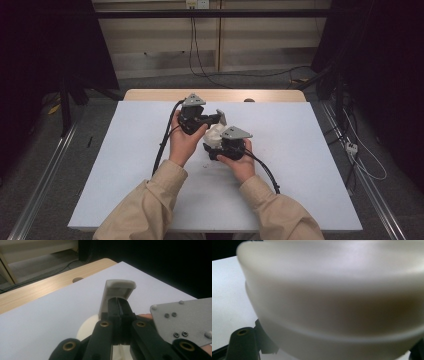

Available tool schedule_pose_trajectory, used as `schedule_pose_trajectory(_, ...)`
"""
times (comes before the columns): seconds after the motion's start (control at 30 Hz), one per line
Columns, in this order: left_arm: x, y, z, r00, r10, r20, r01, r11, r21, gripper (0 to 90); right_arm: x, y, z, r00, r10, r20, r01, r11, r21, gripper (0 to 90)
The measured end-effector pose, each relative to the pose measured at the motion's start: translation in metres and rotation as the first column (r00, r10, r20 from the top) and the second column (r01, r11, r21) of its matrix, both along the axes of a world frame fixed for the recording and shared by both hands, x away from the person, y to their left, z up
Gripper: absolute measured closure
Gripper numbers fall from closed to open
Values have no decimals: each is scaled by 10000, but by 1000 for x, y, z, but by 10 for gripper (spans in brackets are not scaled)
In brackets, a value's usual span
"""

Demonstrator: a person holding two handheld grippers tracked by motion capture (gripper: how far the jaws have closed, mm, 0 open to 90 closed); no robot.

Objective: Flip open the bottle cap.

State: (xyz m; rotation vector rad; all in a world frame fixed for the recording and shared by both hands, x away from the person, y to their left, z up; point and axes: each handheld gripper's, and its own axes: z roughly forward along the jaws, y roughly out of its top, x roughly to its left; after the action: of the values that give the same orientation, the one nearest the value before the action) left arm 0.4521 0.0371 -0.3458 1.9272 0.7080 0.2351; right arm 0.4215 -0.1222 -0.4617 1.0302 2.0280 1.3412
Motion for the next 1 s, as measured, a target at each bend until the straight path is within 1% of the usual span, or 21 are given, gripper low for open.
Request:
schedule_pose_trajectory(0.1, 1, 0, 0, 10000, 40, -48, -39, 10000, 30, 900, 0, 0, 0, 10000, -1, -7, 1, 10000, 6, 186)
schedule_pose_trajectory(0.17, 1, 0, -1, 10000, 38, -57, -38, 10000, -37, 900, 0, 0, 0, 10000, -1, -12, 1, 10000, 7, 186)
schedule_pose_trajectory(0.33, 2, -1, 0, 10000, 23, -34, -23, 10000, 35, 900, 0, 0, 0, 10000, 9, -7, -9, 10000, -2, 186)
schedule_pose_trajectory(0.4, 2, -2, -1, 10000, 40, -13, -40, 10000, -23, 900, 0, 0, 0, 10000, 8, -5, -8, 10000, -2, 186)
schedule_pose_trajectory(0.53, 2, -3, 0, 10000, 41, -87, -41, 10000, 2, 900, 0, 0, 0, 10000, 12, -3, -12, 10000, -6, 186)
schedule_pose_trajectory(0.73, 4, -4, 1, 10000, 46, -68, -45, 10000, 58, 900, 0, 0, 0, 10000, 15, -6, -15, 10000, -9, 186)
schedule_pose_trajectory(0.87, 5, -6, 1, 10000, 56, -83, -56, 10000, 8, 900, 0, 0, 0, 10000, 19, -7, -19, 10000, -14, 186)
schedule_pose_trajectory(1.0, 5, -7, 2, 10000, 15, -75, -14, 9999, 109, 900, 0, 0, 0, 10000, 17, -7, -17, 10000, -12, 186)
